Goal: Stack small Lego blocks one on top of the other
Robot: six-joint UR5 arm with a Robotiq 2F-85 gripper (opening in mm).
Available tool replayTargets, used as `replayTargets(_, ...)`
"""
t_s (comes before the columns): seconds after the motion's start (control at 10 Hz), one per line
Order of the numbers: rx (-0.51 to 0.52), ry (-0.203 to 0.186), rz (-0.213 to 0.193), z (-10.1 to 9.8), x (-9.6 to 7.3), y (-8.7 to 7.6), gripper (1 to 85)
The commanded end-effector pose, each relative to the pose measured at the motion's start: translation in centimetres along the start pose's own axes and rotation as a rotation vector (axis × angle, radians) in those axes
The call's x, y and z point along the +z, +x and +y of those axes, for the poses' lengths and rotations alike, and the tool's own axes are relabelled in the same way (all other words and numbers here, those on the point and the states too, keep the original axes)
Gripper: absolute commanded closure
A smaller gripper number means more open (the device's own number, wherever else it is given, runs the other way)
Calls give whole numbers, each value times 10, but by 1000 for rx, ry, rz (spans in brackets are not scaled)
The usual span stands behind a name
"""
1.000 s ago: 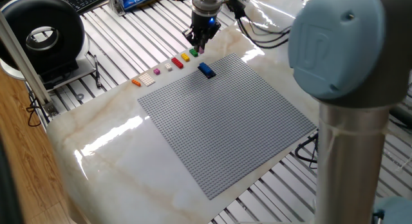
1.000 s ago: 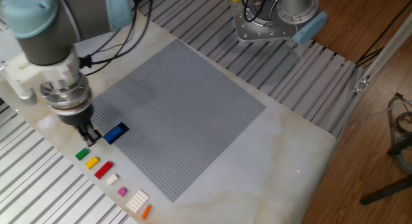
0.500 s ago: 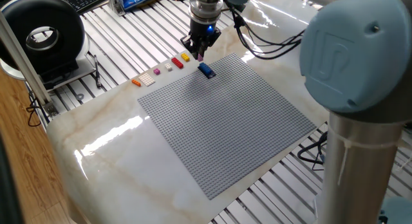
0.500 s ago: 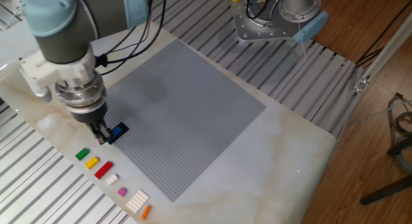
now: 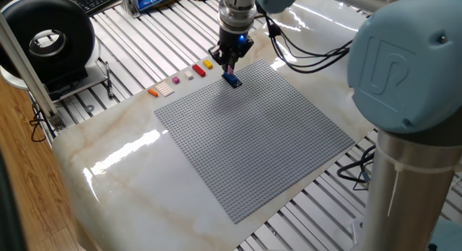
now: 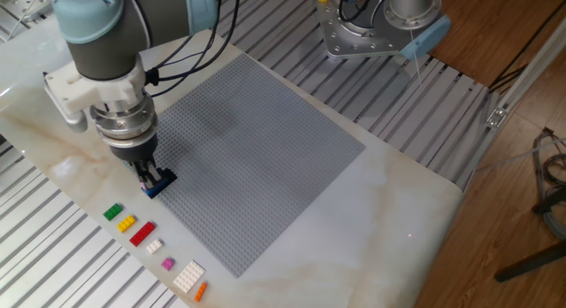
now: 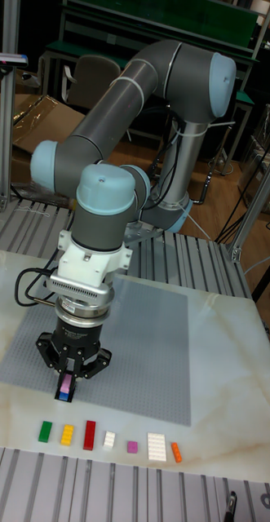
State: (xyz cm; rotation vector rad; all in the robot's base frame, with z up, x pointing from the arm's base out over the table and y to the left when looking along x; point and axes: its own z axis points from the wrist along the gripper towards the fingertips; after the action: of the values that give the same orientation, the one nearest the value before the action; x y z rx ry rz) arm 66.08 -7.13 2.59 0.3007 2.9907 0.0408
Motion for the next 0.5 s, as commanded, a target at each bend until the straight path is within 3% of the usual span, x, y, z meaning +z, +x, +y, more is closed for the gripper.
replayTargets(0.0, 9, -6, -7, -2, 6, 7, 847)
replayTargets(0.4, -2, -4, -6, -1, 8, 10, 847)
